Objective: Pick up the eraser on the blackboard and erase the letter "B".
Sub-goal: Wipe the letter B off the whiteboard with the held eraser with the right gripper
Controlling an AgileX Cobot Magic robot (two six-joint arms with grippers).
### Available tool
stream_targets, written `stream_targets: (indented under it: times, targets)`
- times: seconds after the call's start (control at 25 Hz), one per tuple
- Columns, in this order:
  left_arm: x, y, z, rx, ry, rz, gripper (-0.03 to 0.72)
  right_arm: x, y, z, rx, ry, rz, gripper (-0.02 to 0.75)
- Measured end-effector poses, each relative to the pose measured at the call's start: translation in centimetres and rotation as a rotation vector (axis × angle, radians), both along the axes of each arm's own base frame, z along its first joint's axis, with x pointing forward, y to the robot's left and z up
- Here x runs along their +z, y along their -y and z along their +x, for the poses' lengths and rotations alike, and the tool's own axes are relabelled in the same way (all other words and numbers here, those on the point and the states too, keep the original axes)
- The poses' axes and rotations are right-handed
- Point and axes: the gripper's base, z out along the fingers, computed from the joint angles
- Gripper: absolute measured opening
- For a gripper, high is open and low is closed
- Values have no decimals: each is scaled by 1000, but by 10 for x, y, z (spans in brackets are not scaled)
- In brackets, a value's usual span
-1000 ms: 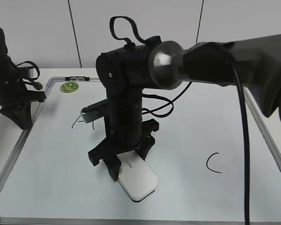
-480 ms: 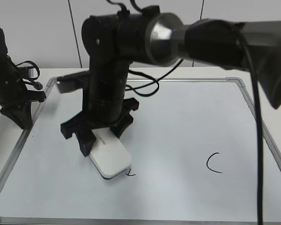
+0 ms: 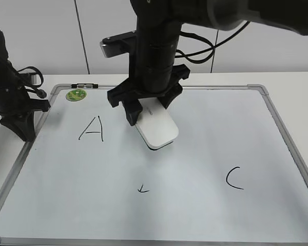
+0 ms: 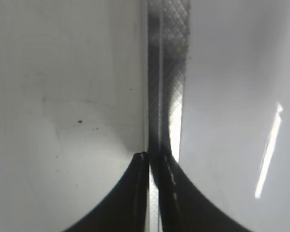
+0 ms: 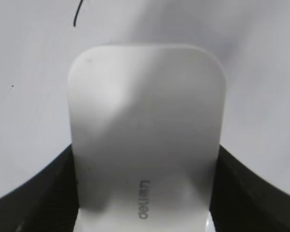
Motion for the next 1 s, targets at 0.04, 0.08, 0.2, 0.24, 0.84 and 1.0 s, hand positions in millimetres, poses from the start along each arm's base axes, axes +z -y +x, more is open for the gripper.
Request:
stream_targets:
  times: [0.04, 0.08, 0.2, 0.24, 0.84, 1.0]
  targets:
    - [0, 0, 0, 0, 0, 0, 43, -3, 0, -2, 4, -16, -3, 509]
    - [0, 0, 0, 0, 0, 0, 44, -8, -1, -5, 12, -35, -6, 509]
    - [0, 0, 0, 0, 0, -1, 43, -18, -7, -15, 33, -82, -10, 509]
    - [0, 0, 0, 0, 0, -1, 44, -21, -8, -16, 36, -94, -11, 509]
    - [0, 0, 0, 0, 0, -1, 47, -75, -32, -28, 118, -217, -52, 509]
    - [0, 0, 0, 0, 0, -1, 48, -92, -39, -33, 135, -247, -74, 509]
